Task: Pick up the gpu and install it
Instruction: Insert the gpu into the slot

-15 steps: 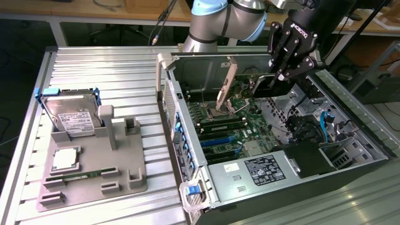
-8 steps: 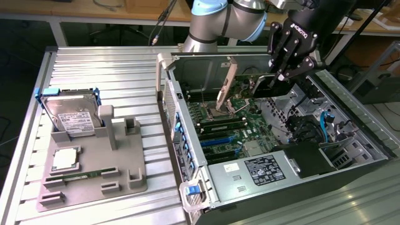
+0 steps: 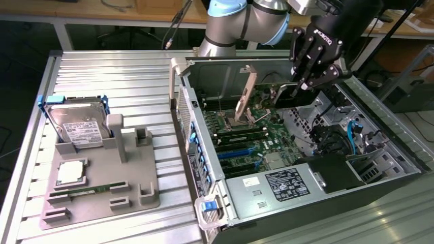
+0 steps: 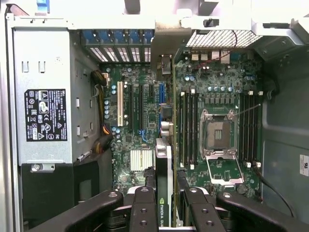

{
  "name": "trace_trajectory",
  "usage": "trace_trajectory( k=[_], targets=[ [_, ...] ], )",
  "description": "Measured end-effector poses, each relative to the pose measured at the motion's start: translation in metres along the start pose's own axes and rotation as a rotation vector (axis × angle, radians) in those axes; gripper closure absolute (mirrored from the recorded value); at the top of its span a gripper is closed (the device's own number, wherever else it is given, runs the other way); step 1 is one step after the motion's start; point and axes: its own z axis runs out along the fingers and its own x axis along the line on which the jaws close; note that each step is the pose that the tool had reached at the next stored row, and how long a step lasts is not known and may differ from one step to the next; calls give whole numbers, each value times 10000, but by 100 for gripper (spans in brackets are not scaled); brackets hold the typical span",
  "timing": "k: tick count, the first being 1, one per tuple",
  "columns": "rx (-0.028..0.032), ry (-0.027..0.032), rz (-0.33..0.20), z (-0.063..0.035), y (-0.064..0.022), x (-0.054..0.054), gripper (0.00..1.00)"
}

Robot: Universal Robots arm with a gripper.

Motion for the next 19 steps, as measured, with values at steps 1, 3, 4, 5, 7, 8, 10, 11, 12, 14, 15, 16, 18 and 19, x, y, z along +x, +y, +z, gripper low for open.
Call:
trace_trajectory(
  k=[1,3,4,5,7,8,10,11,12,14,15,16,18,19],
  targets=[
    [17,1,0,9,0,0,73],
    [30,1,-2,18,-1,0,73],
    [30,2,-1,18,-1,0,73],
    [30,3,0,18,0,1,73],
    [31,1,-1,19,0,1,73],
    [31,1,0,19,0,0,73],
    [31,0,-1,22,-1,0,73],
    [31,-1,0,27,-1,1,73],
    [30,0,-1,31,-1,1,73],
    [31,1,-1,37,-1,1,73],
    [30,1,0,40,-1,1,73],
    [30,0,-1,43,-1,1,73],
    [31,0,-1,50,-1,1,73],
    [31,0,-1,53,-1,1,73]
  ],
)
